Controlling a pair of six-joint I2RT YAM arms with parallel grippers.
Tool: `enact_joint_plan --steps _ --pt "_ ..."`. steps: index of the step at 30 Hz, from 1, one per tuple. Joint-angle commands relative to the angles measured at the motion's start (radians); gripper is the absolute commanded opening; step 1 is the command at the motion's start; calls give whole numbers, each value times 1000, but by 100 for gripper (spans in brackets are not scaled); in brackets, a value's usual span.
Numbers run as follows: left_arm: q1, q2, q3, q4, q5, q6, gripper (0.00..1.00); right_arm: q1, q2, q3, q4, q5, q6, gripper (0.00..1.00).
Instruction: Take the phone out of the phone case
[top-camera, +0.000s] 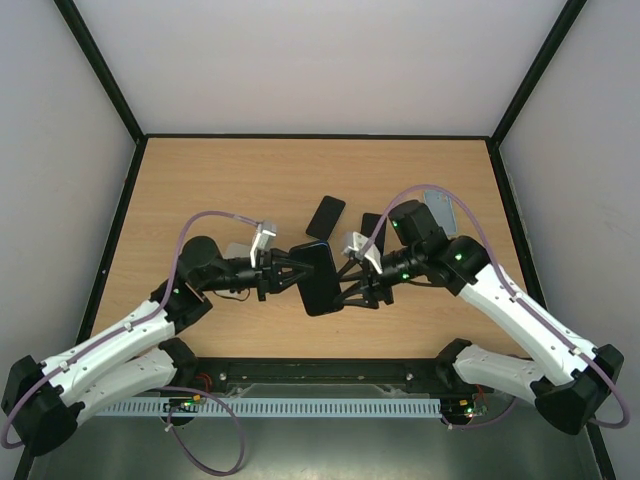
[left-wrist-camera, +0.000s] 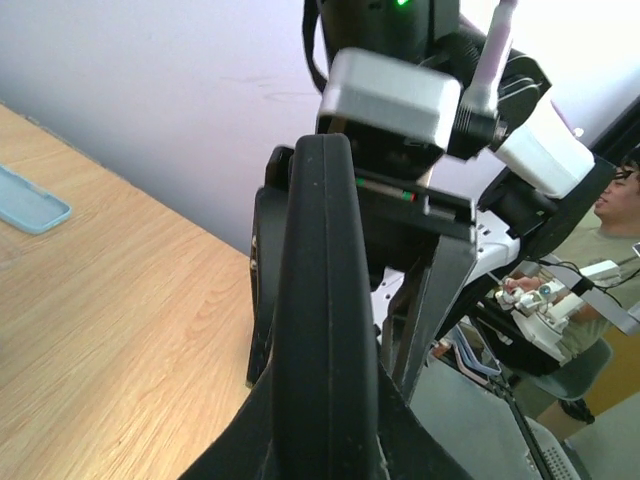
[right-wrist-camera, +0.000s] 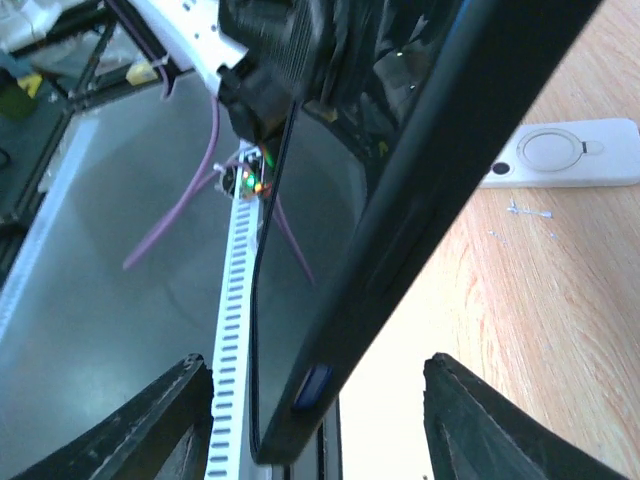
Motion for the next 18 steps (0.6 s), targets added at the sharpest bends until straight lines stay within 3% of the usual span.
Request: enact_joint_plan --steps 1,9,18 --pt "6 -4 66 46 39 -10 3 -5 -40 -14 -143 14 -227 55" --pt "6 24 69 63 68 -39 3 -3 -48 -38 -130 -62 -260 38" --pt "6 39 125 -2 90 -67 2 -3 -57 -24 -180 -21 -466 24"
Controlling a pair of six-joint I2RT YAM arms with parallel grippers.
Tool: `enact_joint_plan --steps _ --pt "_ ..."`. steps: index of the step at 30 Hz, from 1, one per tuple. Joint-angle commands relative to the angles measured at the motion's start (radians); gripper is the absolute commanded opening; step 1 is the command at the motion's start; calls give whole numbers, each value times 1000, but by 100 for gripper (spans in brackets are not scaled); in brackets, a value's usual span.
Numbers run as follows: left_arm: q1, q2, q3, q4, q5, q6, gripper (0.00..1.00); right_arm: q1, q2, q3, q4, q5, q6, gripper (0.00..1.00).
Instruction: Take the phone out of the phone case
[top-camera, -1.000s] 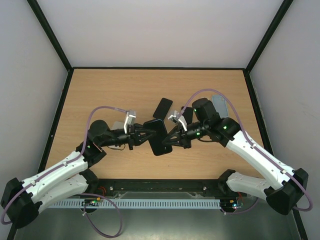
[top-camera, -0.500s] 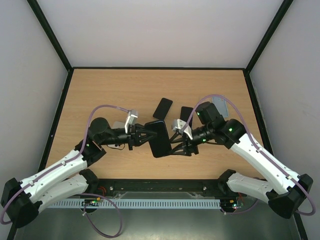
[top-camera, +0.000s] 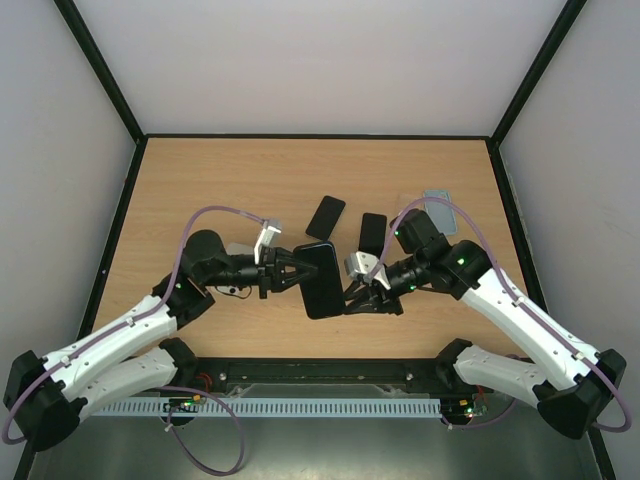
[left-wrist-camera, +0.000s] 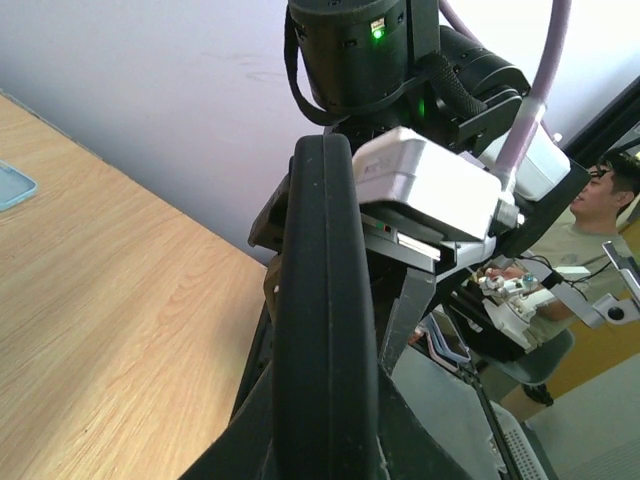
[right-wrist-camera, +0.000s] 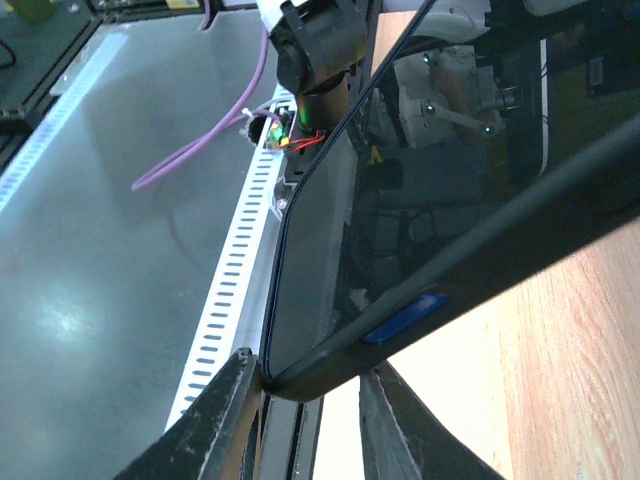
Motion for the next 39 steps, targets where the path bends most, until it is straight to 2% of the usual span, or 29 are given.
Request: enact_joint_plan --steps 1,8,13,22,26,30,33,39 --pt "6 10 83 30 42 -41 2 -2 -24 9 -28 24 -124 23" --pt "6 29 95 75 76 -127 2 -1 -23 24 40 98 -127 18" --pt "5 65 82 197 125 -240 2 -1 -37 -2 97 223 -173 17" --pt "5 32 128 110 149 -246 3 -3 -40 -25 199 320 -148 15" --pt "5 24 116 86 142 -238 3 -4 -44 -30 266 310 -50 12" --pt "5 7 94 97 125 -234 2 -4 -46 -41 285 236 33 13" --pt "5 -3 83 127 128 -243 2 -5 -55 -45 326 234 158 14" --pt "5 -14 35 178 129 -241 2 -4 -46 -13 423 282 448 24"
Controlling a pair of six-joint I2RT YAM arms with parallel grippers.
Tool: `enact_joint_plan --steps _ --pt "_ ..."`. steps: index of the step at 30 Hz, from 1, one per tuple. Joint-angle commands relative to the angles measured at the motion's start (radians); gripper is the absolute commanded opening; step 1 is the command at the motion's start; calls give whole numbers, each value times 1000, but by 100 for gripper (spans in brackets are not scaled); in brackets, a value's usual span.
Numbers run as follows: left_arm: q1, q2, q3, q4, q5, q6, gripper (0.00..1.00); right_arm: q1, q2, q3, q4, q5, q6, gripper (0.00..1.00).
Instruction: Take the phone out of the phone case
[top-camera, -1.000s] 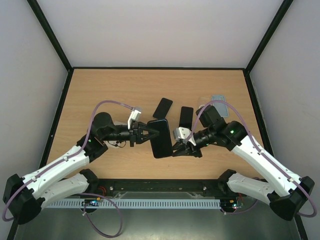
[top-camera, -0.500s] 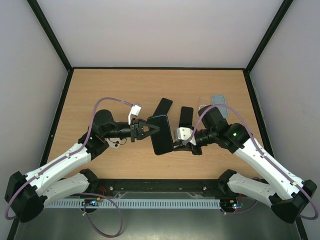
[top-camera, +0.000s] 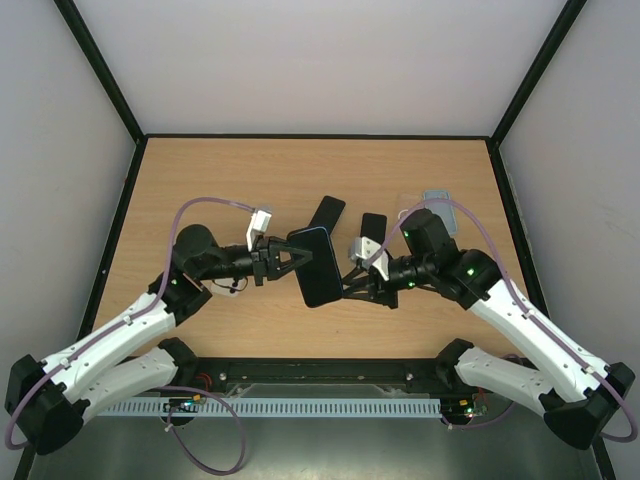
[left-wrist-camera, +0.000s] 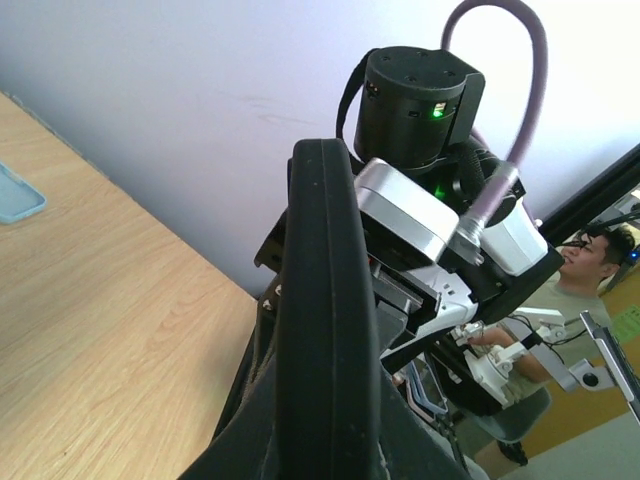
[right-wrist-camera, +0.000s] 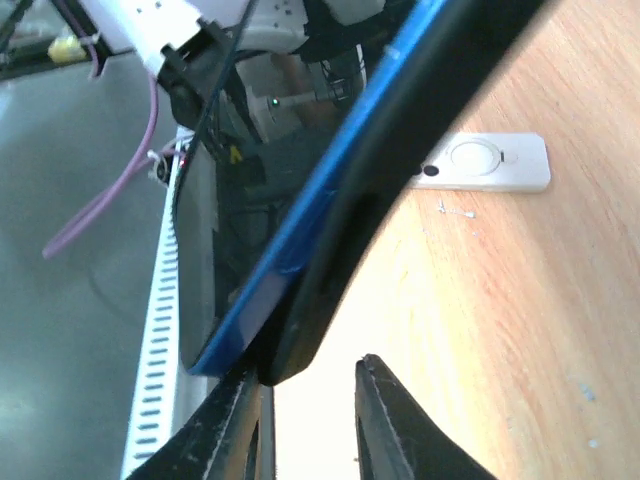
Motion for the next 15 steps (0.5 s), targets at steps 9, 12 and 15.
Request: enact_joint_plan --steps 9,12,15 --pt "-47 -24 -20 99 106 -27 2 -9 67 87 279 55 366 43" --pt "-64 -23 -31 86 87 -11 2 -10 76 118 296 32 420 46" --pt "-78 -17 -43 71 62 9 2 -10 82 140 313 -8 460 51"
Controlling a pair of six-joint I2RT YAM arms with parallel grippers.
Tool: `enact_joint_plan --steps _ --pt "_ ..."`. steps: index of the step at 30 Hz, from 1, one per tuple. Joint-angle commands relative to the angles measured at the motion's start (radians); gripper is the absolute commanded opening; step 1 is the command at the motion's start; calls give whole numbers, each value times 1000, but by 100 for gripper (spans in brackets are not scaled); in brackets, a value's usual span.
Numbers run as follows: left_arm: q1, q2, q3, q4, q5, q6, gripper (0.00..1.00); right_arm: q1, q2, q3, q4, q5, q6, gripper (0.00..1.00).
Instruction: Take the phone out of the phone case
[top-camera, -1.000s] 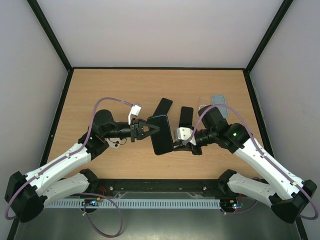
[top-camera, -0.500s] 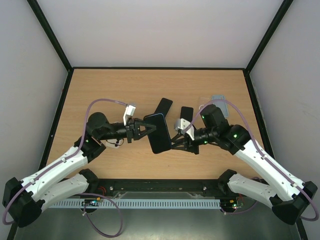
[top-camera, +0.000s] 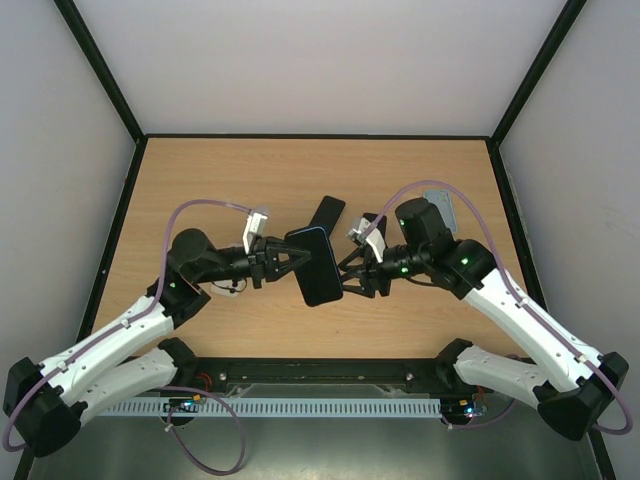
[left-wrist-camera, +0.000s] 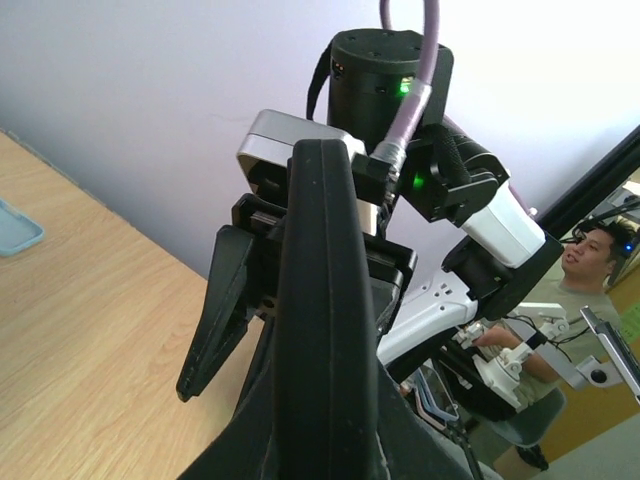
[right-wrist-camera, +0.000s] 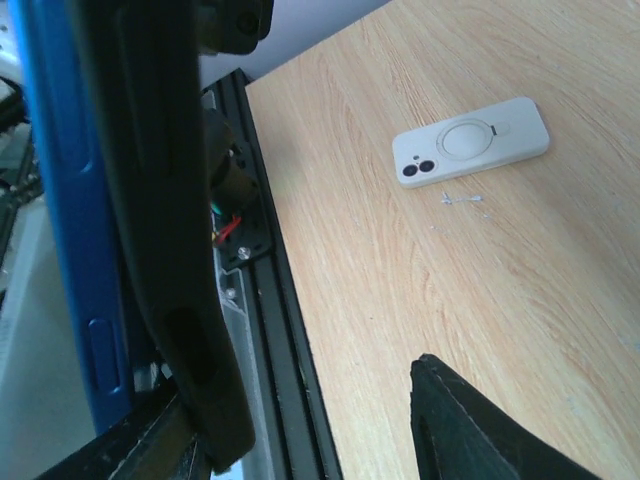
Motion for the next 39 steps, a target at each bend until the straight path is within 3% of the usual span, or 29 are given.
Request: enact_joint_plan --steps 1,5,9,15,17,23,27,32,35,39 --pt "-75 8 -21 17 66 -13 2 -4 25 92 267 -33 121 52" --pt "-76 27 -23 -27 1 11 2 -5 25 85 298 -110 184 67" --pt "-74 62 -24 -55 -132 16 2 -6 10 28 374 -172 253 67" --pt "-50 147 -22 -53 -266 6 2 -15 4 -106 575 -271 424 44" --pt "-31 162 -6 -79 -317 1 2 -25 24 -158 652 -305 485 32" --pt "-3 129 24 -202 -482 31 4 -43 40 -235 719 -295 528 6" --pt "9 93 84 -332 -586 90 21 -58 18 -199 597 -173 512 2" --pt "9 46 175 -504 -745 181 58 -70 8 -203 439 24 498 2" --pt "6 18 182 -562 -828 200 65 -90 -7 -231 373 82 531 2" --pt "-87 -12 135 -563 -960 222 65 -110 -6 -227 256 150 558 2"
